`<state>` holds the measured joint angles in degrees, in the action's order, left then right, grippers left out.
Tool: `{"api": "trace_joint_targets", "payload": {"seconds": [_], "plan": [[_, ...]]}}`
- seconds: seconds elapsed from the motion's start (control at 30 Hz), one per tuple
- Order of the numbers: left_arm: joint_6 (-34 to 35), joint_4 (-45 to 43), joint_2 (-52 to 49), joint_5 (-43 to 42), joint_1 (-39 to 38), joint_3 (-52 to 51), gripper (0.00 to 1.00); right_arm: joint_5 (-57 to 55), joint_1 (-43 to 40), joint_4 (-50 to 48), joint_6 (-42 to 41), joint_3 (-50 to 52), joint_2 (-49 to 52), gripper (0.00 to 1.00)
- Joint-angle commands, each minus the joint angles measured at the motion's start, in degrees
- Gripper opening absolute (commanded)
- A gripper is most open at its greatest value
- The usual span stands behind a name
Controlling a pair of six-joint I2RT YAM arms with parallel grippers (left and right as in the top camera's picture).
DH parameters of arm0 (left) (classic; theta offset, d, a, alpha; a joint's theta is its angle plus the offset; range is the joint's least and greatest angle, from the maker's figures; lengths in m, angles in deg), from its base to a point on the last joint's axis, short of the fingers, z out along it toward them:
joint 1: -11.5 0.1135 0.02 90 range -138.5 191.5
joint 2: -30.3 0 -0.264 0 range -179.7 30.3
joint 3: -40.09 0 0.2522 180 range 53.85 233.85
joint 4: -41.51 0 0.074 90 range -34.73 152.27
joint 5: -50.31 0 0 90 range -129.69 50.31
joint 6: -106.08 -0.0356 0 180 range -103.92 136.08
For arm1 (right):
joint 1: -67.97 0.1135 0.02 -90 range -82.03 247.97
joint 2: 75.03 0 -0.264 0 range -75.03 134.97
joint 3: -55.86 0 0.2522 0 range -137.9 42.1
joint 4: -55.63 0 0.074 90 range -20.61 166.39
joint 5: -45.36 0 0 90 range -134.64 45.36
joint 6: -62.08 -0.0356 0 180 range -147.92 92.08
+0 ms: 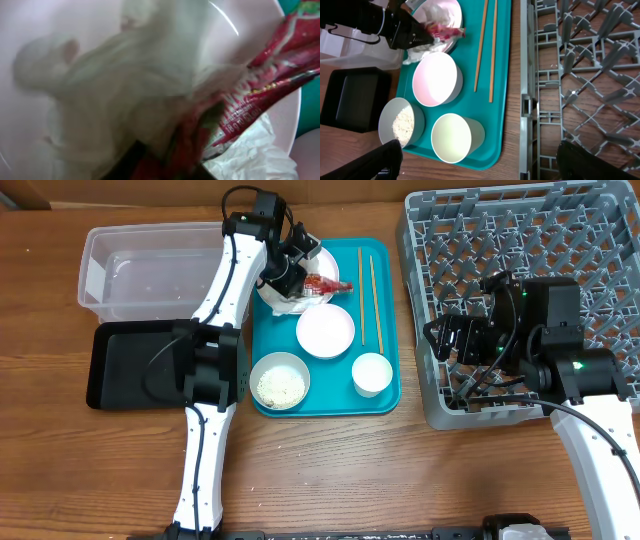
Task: Sort waste into correct bins and load items into the dishwasher
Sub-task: 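Reach left gripper to the white plate and grasp tissue and red wrapper, then carry tissue and wrapper with left gripper into the clear plastic bin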
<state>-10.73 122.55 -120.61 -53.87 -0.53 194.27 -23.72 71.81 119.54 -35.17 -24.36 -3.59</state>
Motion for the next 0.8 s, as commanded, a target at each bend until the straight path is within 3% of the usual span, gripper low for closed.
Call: {"api": "trace_joint_targets", "payload": {"seconds": [0.0,0.07,0.13,0.27,0.4,0.6,0.77], "plan": [[-0.2,1.0,-1.4,1.3,-0.8,1.4,0.11,-0.3,0.3,-0.1,0.0,-1.4,0.0,1.0],[0.0,1.1,-1.4,1.3,-0.8,1.4,0.04,-0.3,0.3,0.2,0.0,-1.4,0.0,1.0],[1.9,0.8,-1.3,1.4,-0.8,1.5,0.04,-0.3,0.3,0.2,0.0,-1.4,0.0,1.0],[11.2,1.3,-1.1,2.6,0.5,4.6,0.04,-0.3,0.3,0.1,0.0,-1.4,0.0,1.0],[17.3,5.8,-1.0,-0.6,3.0,13.9,0.04,-0.3,0.3,0.2,0.0,-1.4,0.0,1.0],[21.8,14.2,-1.0,-8.1,6.4,30.3,0.04,-0.3,0.3,0.1,0.0,-1.4,0.0,1.0],[24.7,21.6,-0.7,-9.5,9.1,39.6,0.04,-0.3,0.3,0.1,0.0,-1.4,0.0,1.0]]}}
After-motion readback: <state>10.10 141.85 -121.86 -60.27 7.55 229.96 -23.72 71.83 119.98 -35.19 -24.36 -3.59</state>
